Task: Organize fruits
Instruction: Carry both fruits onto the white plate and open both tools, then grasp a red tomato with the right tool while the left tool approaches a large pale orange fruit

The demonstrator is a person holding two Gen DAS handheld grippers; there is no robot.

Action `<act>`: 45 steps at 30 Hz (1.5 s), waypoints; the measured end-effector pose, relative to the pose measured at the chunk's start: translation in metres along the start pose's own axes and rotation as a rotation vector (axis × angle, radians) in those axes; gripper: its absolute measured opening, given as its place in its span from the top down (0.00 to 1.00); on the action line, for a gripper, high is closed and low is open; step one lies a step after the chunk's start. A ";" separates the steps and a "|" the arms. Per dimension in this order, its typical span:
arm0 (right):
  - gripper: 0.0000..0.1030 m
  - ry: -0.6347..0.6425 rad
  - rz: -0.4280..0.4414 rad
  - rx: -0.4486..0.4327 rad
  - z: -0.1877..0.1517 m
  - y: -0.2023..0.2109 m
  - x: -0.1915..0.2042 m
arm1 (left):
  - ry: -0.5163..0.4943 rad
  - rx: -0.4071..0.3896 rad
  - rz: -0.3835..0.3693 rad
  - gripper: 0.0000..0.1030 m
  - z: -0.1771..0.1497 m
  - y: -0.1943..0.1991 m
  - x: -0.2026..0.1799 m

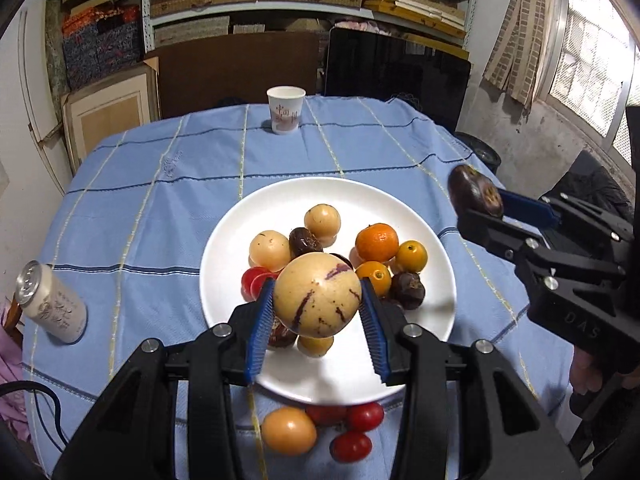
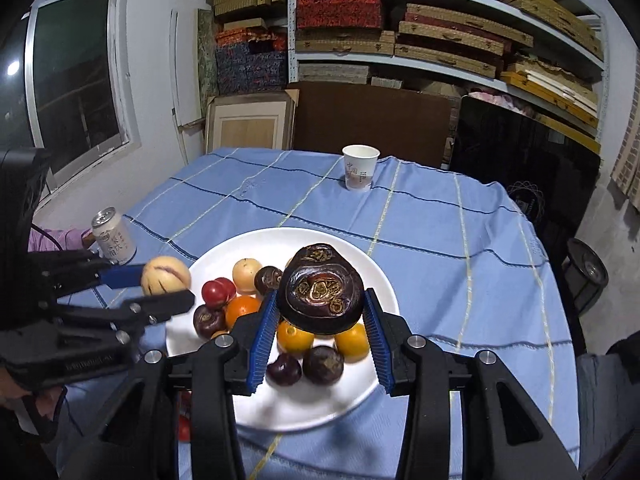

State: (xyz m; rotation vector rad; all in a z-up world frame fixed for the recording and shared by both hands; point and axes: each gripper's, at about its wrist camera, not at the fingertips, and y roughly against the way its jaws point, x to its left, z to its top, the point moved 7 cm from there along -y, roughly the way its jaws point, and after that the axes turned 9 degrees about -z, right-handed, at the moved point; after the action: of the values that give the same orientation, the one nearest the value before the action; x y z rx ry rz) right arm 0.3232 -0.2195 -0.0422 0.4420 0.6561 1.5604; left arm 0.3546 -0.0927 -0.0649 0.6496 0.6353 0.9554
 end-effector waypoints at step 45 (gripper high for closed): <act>0.50 0.105 0.109 0.123 -0.144 0.037 0.110 | 0.012 0.009 0.115 0.14 -0.137 0.048 0.042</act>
State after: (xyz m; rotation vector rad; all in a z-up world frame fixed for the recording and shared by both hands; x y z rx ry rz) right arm 0.1928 -0.1324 -0.1389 0.4972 0.8238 1.6605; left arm 0.2465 -0.0056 -0.1259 0.6942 0.6184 1.0643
